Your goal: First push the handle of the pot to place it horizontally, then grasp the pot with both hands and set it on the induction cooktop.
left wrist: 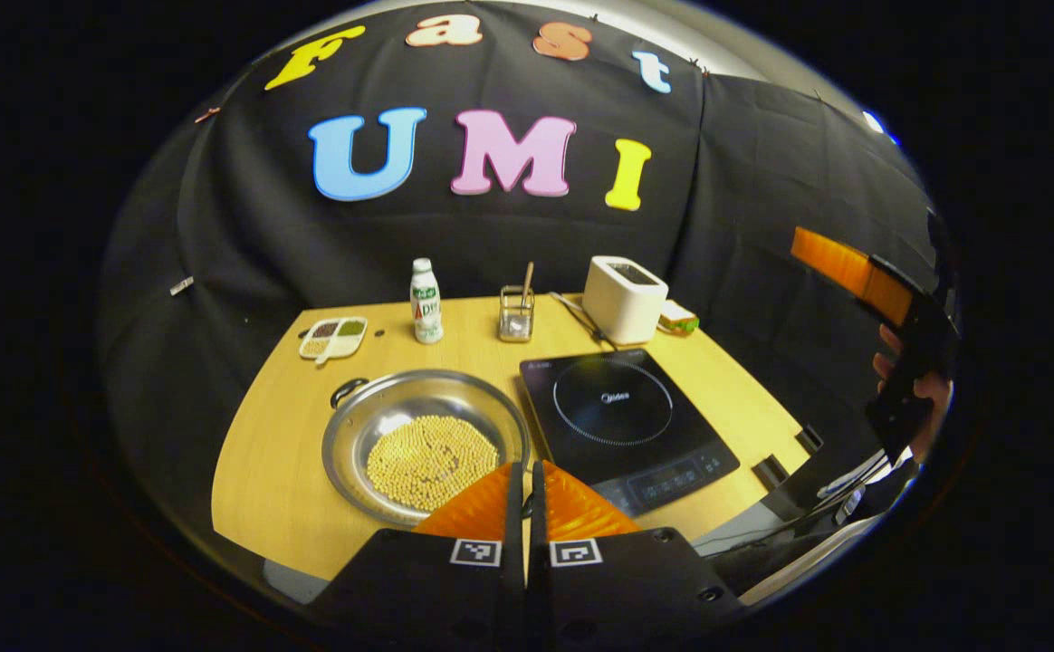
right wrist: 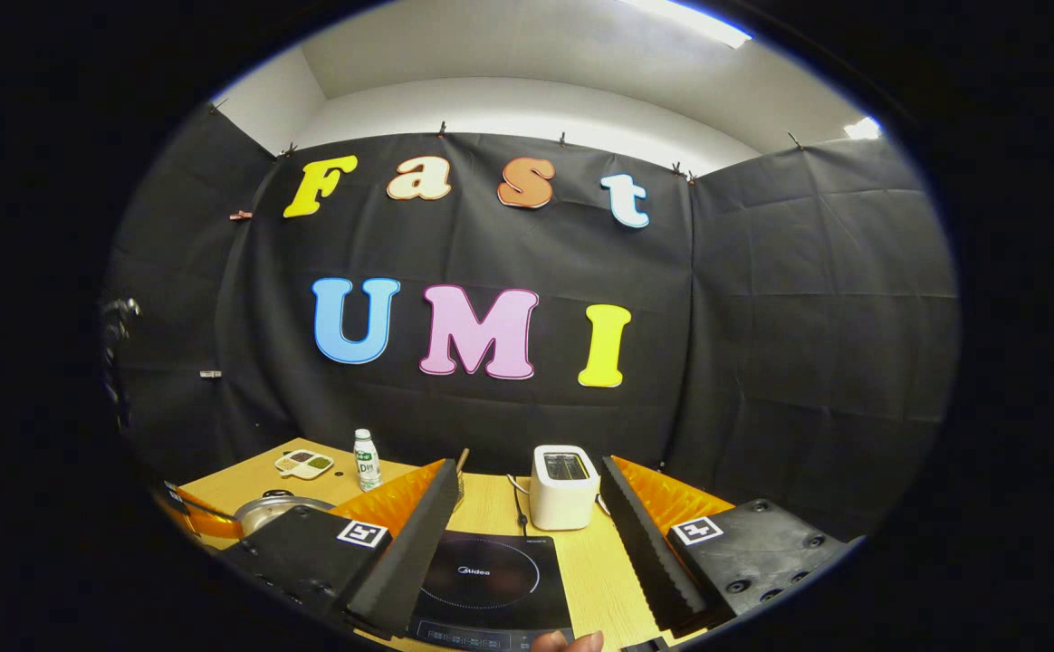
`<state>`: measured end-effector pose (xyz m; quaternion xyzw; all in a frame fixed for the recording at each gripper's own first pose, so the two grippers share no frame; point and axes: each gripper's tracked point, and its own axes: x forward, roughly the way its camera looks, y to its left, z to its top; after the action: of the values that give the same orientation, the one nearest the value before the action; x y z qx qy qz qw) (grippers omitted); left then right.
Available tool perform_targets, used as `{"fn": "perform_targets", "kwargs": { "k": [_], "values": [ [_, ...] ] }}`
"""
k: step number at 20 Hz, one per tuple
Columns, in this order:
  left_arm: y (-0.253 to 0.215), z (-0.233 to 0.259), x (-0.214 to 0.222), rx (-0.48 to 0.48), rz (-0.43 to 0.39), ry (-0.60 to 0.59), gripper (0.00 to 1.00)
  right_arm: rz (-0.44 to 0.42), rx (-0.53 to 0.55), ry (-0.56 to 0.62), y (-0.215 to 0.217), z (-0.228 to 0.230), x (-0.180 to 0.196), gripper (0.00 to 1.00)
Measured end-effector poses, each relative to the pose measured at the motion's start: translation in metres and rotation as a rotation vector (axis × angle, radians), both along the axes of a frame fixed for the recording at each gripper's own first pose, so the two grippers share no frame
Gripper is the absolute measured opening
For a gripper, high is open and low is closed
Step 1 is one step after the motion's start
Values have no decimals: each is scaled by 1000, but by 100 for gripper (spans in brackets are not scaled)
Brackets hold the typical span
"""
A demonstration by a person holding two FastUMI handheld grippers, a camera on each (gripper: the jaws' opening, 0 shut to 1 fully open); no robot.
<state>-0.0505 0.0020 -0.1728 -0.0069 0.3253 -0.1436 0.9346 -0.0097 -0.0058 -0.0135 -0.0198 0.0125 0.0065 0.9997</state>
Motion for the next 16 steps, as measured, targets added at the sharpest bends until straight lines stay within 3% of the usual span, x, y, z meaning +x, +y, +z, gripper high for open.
{"fn": "perform_targets", "kwargs": {
  "k": [9,12,16],
  "values": [
    [3,-98,-28,33,-116,444,6,-23,2,4,-13,-1,0,96],
    [14,-123,-21,104,-123,507,5,-33,5,3,-18,0,1,98],
    [11,-154,-15,131,-130,577,7,-48,5,7,-24,-2,-1,98]
  ]
}}
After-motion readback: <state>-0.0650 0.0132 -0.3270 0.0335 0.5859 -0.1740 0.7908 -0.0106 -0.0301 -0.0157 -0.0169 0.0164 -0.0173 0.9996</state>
